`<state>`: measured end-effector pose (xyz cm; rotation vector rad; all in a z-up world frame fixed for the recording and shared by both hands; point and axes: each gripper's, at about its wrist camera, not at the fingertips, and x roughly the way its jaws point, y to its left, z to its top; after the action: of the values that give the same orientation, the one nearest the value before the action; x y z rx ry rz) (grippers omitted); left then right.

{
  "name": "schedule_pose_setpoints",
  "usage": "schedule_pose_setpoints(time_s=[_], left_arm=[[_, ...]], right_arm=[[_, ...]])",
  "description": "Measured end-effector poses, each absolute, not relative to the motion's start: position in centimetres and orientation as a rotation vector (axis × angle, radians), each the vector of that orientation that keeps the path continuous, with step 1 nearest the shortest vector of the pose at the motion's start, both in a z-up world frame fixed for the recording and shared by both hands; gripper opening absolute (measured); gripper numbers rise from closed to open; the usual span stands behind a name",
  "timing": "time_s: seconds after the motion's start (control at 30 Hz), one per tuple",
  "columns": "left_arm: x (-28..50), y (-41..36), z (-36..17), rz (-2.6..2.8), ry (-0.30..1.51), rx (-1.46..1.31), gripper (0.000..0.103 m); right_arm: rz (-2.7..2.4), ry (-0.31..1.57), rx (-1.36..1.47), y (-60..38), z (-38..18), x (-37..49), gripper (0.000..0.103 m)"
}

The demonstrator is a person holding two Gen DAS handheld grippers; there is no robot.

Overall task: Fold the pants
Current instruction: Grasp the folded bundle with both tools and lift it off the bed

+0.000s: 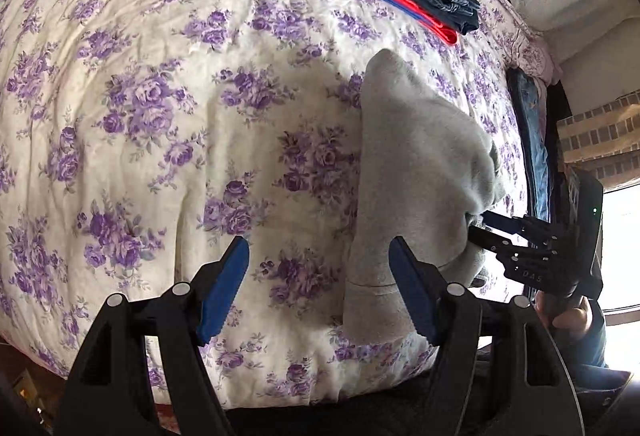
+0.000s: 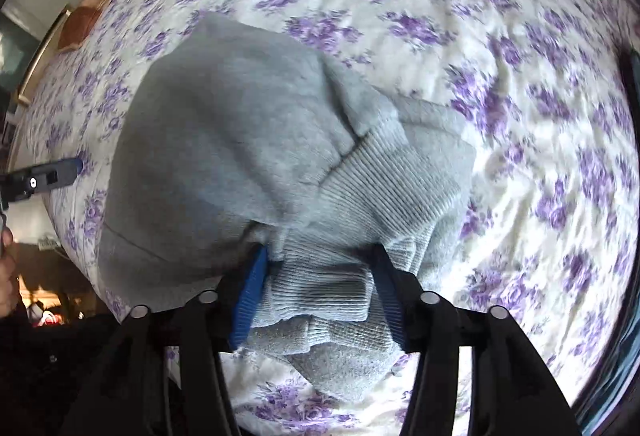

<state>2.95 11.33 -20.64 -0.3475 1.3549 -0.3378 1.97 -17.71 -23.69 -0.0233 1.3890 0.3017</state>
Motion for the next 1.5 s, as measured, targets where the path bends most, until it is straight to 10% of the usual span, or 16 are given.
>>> schedule_pose_setpoints(time_s=[0.37,0.57,1.5], left_arm=[[5.5,6.1,-27.5,-0.508,1.519,-0.438,0.080],[5.0,4.0,-25.1,-0.551,1.437,-0.322,0.057],[5.9,3.4,-25.9,-0.544,1.471,-0.317,0.062]], right_arm=[[0.310,1.377,0.038,-18.6,-21.4,0.7,0.068],[0.202,1.253,0.189,-24.4,-16.9,-2.1,0.091],[0.305,1.482,0.642,-23.7,-27.3,1.7,0.100]])
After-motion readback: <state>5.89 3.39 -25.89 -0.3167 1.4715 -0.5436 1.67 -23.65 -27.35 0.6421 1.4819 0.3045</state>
